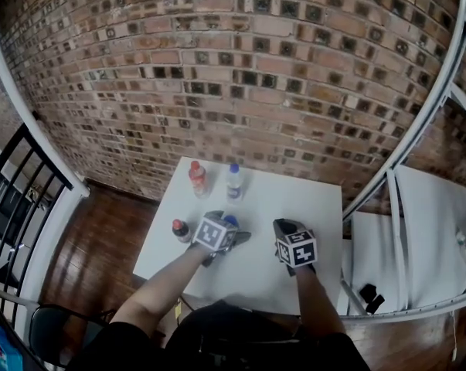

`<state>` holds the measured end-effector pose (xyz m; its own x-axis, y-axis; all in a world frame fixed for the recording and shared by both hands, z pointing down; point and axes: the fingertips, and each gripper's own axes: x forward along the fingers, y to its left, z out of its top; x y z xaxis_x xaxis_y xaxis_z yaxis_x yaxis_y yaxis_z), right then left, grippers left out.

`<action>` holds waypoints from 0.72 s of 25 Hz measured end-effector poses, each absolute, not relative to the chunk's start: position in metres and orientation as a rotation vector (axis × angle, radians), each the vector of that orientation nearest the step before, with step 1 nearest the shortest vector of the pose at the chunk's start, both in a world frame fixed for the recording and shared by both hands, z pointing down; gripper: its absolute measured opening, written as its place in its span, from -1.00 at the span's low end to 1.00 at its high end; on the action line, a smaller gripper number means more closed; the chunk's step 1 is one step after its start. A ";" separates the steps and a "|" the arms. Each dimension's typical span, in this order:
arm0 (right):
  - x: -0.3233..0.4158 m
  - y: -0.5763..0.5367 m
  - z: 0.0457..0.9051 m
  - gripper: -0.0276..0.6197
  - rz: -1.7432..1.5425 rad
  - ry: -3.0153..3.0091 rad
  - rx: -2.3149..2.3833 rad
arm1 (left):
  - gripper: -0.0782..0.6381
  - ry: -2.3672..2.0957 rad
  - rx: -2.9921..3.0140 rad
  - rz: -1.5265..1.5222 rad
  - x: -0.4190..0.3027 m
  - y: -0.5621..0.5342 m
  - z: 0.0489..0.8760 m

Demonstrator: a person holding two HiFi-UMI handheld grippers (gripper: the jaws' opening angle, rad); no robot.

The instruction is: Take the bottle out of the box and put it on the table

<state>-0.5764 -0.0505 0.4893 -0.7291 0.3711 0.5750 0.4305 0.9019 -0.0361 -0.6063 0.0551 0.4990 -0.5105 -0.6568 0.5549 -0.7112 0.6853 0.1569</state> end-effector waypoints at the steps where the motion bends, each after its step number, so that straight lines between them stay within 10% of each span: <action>1: -0.576 -0.049 0.487 -0.91 -0.134 -2.470 -0.573 | 0.67 -2.314 1.054 0.108 -0.606 0.056 0.495; 10: -0.565 -0.031 0.465 -0.91 -0.196 -2.500 -0.581 | 0.60 -2.469 1.183 -0.002 -0.596 0.062 0.415; 18: -0.543 -0.019 0.421 -0.91 -0.124 -2.655 -0.526 | -0.77 -2.844 1.043 -0.058 -0.583 0.124 0.346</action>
<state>-0.5434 -0.0186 0.4211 -0.8359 0.3441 0.4276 0.3825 0.9240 0.0041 -0.5833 0.1238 0.3457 -0.7574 -0.6466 0.0915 -0.6423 0.7629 0.0742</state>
